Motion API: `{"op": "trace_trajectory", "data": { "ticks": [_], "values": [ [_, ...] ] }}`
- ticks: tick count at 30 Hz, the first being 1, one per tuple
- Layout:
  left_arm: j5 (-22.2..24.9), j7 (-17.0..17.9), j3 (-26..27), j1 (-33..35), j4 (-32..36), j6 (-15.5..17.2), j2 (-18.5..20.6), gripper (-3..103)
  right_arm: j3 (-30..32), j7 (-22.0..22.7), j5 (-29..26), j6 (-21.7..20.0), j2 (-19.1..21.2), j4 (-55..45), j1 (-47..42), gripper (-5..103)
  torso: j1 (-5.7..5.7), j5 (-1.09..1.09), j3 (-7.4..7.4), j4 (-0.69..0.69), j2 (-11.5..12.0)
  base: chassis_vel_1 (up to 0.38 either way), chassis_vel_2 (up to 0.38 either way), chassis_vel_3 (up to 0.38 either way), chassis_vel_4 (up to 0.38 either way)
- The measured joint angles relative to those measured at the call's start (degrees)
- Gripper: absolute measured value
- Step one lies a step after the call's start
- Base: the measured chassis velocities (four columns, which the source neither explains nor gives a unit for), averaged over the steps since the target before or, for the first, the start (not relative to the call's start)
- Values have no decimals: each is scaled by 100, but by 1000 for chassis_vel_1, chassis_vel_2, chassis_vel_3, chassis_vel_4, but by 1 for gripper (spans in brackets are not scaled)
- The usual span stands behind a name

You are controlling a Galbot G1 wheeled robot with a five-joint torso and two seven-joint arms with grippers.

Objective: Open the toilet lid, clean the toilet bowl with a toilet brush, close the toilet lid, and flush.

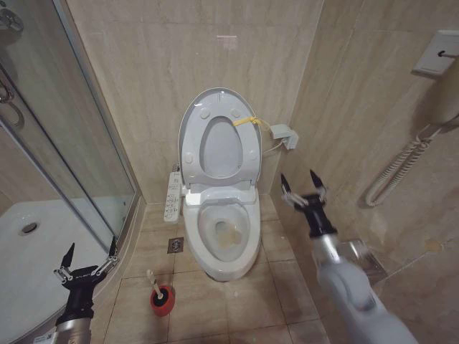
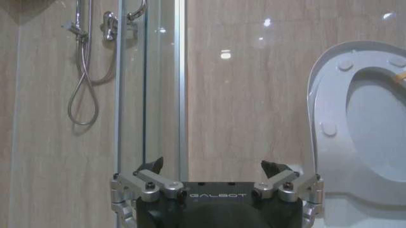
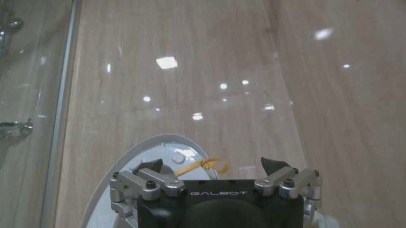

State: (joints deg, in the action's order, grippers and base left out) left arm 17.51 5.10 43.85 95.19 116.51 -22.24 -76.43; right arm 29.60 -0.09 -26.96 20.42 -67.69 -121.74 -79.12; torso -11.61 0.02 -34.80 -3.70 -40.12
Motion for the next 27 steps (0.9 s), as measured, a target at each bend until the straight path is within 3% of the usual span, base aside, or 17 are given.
{"op": "trace_trajectory", "data": {
  "ticks": [7,13,16,17,20,21,22,27],
  "values": [
    [6,-76,-140,-138,-74,-42,66,100,-3,86,401,181,-579,-611,-1082,100,0,-1,0,2,0,0,0,0,0],
    [274,-461,-193,-275,-382,-309,234,100,-190,217,403,35,-946,-1138,-1438,100,0,-1,-1,3,0,0,0,0,0],
    [712,-1137,-158,-405,-703,-659,359,100,-311,320,378,-290,-899,-1444,-1520,100,-1,0,-1,3,0,0,0,0,0],
    [712,-1137,-158,-405,-703,-659,359,100,-311,320,378,-290,-899,-1444,-1520,100,-1,0,-1,3,0,0,0,0,0],
    [1006,-2111,-107,-591,-1208,-998,481,100,-313,366,706,-581,-669,-1581,-1667,100,-1,0,-1,3,0,0,0,0,0],
    [1006,-2111,-107,-591,-1208,-998,481,100,-313,366,706,-581,-669,-1581,-1667,100,-1,0,-1,3,0,0,0,0,0],
    [1109,-2458,-101,-663,-1391,-1089,513,100,-302,362,804,-642,-602,-1612,-1720,100,-1,0,-1,3,0,0,0,0,0],
    [1370,-3797,-82,-968,-2216,-1282,632,100,-146,-233,1082,-628,-280,-1558,-1772,100,-1,0,-1,2,1,0,0,0,0]
  ]
}}
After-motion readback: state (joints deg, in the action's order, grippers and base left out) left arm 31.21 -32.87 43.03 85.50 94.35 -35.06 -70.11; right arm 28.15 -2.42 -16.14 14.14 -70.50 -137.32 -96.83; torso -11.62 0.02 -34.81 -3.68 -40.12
